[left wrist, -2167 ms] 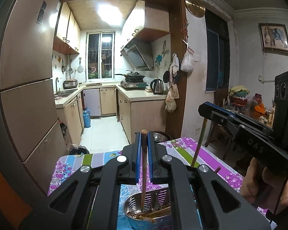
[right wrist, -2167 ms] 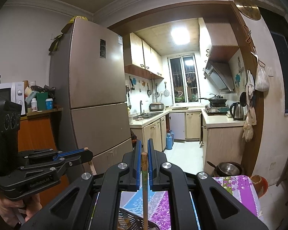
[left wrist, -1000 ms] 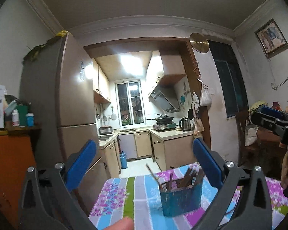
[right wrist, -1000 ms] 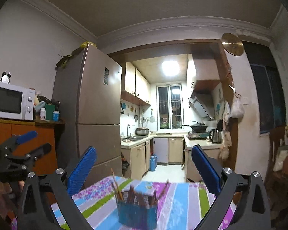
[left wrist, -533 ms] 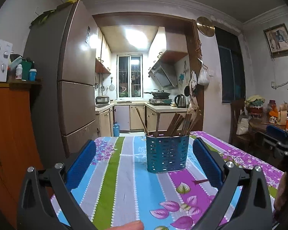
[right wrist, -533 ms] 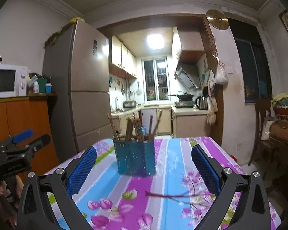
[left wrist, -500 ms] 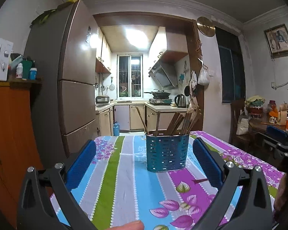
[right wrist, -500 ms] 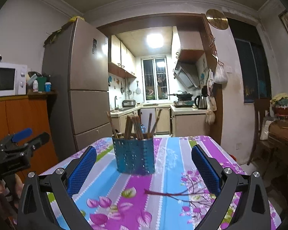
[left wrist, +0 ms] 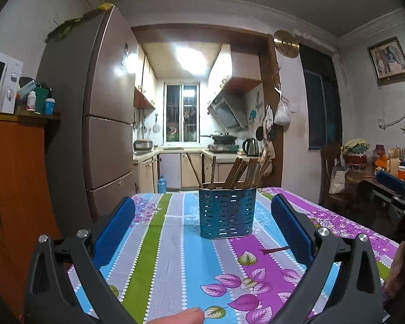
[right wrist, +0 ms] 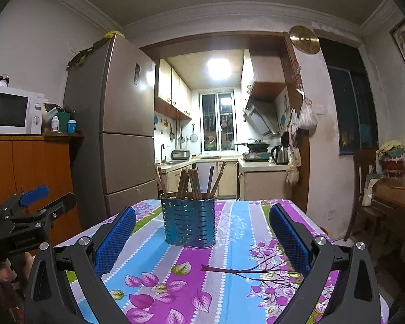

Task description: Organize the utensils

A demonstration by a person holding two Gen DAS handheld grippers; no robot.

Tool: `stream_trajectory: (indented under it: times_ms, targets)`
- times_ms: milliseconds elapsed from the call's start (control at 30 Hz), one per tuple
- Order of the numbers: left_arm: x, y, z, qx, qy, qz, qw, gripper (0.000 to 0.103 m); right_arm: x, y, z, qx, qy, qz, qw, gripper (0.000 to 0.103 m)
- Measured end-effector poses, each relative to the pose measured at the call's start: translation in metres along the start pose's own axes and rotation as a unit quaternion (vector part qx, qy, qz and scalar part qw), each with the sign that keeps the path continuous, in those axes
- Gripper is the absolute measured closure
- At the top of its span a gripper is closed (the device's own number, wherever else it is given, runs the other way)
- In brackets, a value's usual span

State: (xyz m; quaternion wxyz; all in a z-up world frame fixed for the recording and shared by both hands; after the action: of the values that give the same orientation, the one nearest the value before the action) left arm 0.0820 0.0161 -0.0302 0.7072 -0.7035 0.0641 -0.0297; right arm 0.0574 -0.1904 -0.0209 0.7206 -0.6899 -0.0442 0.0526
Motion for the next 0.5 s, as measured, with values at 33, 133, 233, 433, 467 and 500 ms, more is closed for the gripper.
stream_trajectory:
  times_ms: [33,133,233,433,467,500]
  targets:
    - [-0.003,0.0,-0.002,0.001,0.0,-0.006,1.0,0.006,-0.005,0.0,0.0,-0.005,0.003,-0.008,1.0,0.005]
    - [-0.019,0.001,-0.008,0.006,-0.004,-0.036,0.9993,0.006,-0.02,-0.001,0.001,-0.018,0.009,-0.029,0.999,0.005]
    - [-0.031,0.001,-0.014,0.014,-0.001,-0.048,0.9987,0.006,-0.03,0.002,-0.001,-0.01,0.007,-0.031,0.999,0.005]
    - [-0.043,-0.002,-0.023,0.022,0.0,-0.059,0.998,0.006,-0.049,0.005,-0.002,0.002,0.008,-0.038,0.999,0.005]
    - [-0.044,-0.003,-0.024,0.024,0.0,-0.06,0.9979,0.006,-0.05,0.004,-0.002,0.004,0.009,-0.038,0.999,0.005]
    - [-0.044,-0.003,-0.025,0.023,-0.002,-0.06,0.9979,0.006,-0.051,0.004,-0.002,0.006,0.01,-0.036,0.999,0.005]
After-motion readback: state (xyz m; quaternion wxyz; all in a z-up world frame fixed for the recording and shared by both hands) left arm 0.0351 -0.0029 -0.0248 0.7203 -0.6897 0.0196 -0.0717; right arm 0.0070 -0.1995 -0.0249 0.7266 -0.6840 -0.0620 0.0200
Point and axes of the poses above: each gripper's, at about its wrist camera, not at the fingertips, and x roughly the way its jaws point, z to its left, y to its underside, the point moved 9 cm from there along x, roughly the way its jaws point
